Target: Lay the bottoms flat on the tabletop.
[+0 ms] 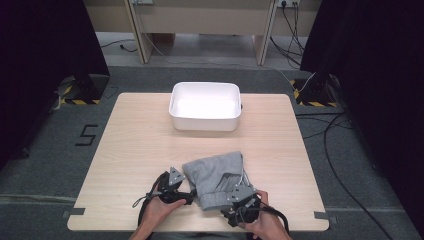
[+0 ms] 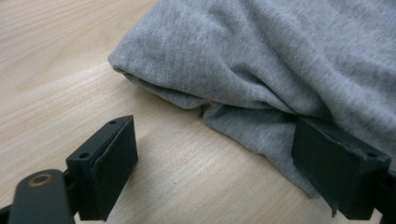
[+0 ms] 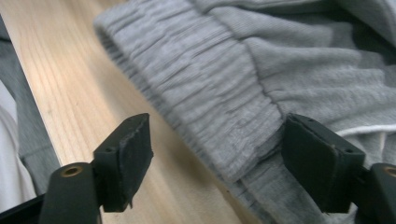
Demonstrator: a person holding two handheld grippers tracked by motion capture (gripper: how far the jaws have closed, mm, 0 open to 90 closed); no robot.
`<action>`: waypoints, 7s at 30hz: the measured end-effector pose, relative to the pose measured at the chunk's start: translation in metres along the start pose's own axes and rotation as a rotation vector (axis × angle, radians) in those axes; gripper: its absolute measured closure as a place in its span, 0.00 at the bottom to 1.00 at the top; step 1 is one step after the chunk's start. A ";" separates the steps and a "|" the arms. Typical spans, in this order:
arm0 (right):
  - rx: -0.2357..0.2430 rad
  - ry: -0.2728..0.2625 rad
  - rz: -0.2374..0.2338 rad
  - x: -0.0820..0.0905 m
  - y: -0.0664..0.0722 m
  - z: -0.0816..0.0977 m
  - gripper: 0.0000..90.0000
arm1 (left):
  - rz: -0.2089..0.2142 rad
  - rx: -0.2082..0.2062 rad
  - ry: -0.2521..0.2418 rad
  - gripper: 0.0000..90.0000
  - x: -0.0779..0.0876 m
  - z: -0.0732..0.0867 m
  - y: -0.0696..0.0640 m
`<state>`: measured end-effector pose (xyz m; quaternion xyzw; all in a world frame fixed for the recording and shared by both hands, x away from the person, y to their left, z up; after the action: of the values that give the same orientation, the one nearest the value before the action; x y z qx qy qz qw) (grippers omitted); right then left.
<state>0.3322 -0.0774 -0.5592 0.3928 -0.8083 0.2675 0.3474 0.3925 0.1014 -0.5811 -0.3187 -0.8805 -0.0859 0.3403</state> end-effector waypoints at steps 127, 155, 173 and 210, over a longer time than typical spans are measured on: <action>-0.296 -0.143 0.018 0.016 -0.162 -0.045 0.97 | 0.157 -0.016 0.018 0.86 -0.006 -0.108 0.047; -0.445 -0.093 0.045 0.017 -0.155 0.011 0.40 | 0.230 0.259 -0.071 0.30 0.052 -0.048 0.023; -0.436 -0.034 0.038 -0.022 -0.149 0.020 0.87 | 0.281 0.252 -0.123 0.89 0.017 -0.071 0.024; -0.412 -0.058 0.133 0.016 -0.120 0.022 0.46 | 0.263 0.267 -0.088 0.41 0.024 -0.023 -0.008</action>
<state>0.4162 -0.1657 -0.5411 0.2667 -0.8797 0.1076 0.3787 0.3866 0.0981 -0.5474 -0.3866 -0.8488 0.0912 0.3489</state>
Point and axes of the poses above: each handheld gripper's, and its own axes: x roughly backward along the jaws, z roughly out of its underside, y roughly to its left, the point moved 9 cm from there along -x, roughly forward along the jaws, and after that the axes turned 3 degrees about z, right-handed, at the moved point
